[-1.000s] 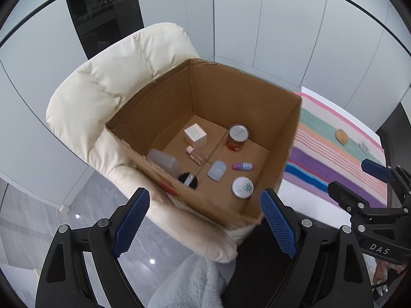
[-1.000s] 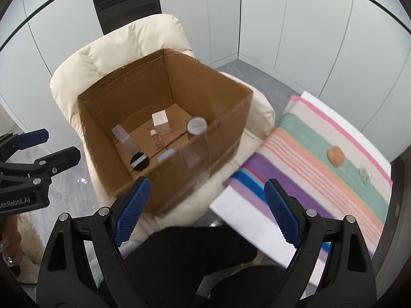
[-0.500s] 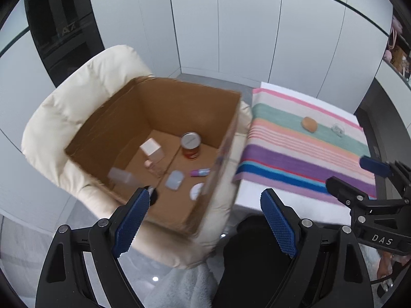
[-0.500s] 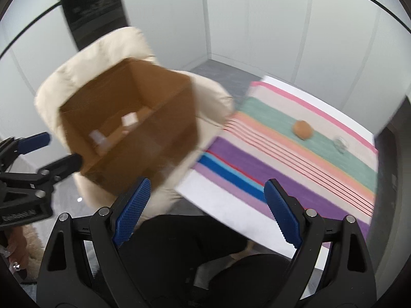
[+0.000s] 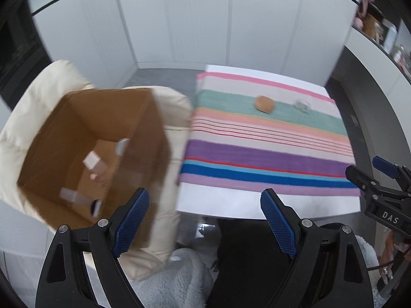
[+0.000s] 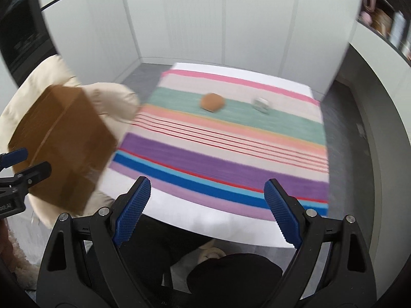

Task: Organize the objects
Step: 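Withdraw both tools from the box back toward the striped cloth, then grasp the tan makeup sponge with the left tool while the right tool grasps the clear oval case, then lift the sponge and clear case and carry them over the cardboard box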

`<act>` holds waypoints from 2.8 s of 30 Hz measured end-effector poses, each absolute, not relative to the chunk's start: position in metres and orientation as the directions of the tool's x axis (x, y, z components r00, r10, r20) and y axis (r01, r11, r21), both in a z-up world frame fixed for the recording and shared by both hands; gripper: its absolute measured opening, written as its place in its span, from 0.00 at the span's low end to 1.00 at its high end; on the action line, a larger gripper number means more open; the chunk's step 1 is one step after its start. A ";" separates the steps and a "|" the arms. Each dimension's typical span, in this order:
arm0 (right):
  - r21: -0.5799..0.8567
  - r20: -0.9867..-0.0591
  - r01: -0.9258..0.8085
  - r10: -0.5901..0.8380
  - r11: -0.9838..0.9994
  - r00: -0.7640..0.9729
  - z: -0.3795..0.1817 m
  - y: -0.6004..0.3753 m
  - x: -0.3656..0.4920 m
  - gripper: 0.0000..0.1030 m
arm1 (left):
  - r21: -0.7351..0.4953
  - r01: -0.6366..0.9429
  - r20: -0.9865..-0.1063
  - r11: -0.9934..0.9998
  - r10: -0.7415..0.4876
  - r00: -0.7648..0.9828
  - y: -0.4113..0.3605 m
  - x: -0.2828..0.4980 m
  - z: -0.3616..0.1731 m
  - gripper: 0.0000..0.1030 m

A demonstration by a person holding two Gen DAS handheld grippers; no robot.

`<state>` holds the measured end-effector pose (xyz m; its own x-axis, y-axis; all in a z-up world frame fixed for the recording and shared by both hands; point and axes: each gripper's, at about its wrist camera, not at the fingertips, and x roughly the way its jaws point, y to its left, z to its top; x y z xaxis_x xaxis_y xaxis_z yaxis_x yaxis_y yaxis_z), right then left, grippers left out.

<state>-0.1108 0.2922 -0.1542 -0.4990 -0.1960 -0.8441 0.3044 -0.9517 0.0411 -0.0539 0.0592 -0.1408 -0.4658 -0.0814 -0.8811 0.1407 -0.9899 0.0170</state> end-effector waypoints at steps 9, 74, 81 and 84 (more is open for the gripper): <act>0.041 -0.866 0.160 -0.115 -0.986 -0.487 -0.179 0.367 -0.127 0.89 | 0.027 0.043 -0.888 -0.999 -0.043 -0.458 0.105 -0.081 -0.144 0.87; 0.047 -0.838 0.062 -0.073 -0.997 -0.541 -0.309 0.327 -0.382 0.59 | 0.050 0.043 -0.883 -0.998 -0.064 -0.466 0.157 -0.389 -0.297 0.38; 0.029 -0.818 0.092 -0.076 -0.995 -0.570 -0.251 0.335 -0.368 0.59 | 0.045 0.050 -0.858 -0.998 -0.064 -0.510 0.150 -0.371 -0.229 0.38; 0.019 -0.801 0.105 -0.078 -0.994 -0.593 -0.222 0.337 -0.356 0.59 | 0.036 0.048 -0.843 -0.998 -0.056 -0.536 0.148 -0.360 -0.200 0.38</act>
